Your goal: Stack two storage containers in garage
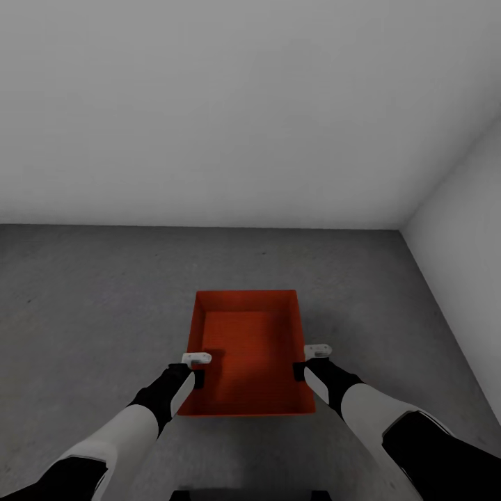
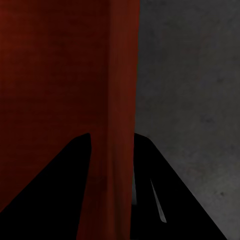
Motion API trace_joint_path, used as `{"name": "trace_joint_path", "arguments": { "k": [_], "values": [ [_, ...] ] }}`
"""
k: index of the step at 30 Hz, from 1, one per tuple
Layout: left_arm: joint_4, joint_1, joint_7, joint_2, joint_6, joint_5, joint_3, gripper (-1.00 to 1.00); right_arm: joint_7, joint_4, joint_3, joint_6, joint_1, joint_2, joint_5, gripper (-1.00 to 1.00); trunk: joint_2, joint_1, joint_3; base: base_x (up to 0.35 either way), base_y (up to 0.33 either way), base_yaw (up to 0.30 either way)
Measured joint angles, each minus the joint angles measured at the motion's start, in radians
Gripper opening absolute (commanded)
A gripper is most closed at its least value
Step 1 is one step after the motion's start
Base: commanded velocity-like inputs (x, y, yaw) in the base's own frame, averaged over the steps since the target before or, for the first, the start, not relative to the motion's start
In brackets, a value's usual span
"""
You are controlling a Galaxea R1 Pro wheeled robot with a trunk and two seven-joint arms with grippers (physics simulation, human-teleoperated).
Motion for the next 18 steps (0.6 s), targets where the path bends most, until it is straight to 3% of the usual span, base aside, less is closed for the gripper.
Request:
{"name": "trace_joint_path", "arguments": {
  "k": [5, 12, 18],
  "values": [
    [0.000, 0.000, 0.000, 0.000, 0.000, -0.001, 0.001, -1.00, 0.000, 0.000, 0.001, 0.000, 0.000, 0.000, -0.001, -1.00, -0.035, 0.019, -0.016, 0.000, 0.000, 0.000],
    [0.000, 0.000, 0.001, 0.001, -0.001, 0.003, -0.002, -1.00, 0.000, 0.000, -0.001, 0.000, 0.000, 0.000, 0.002, -1.00, -0.035, 0.019, -0.016, 0.000, 0.000, 0.000],
    [0.000, 0.000, 0.001, 0.000, -0.001, 0.003, -0.002, -1.00, -0.001, 0.000, 0.000, 0.000, 0.000, 0.000, 0.001, -1.00, -0.077, 0.042, -0.034, 0.000, 0.000, 0.000]
  ]
}}
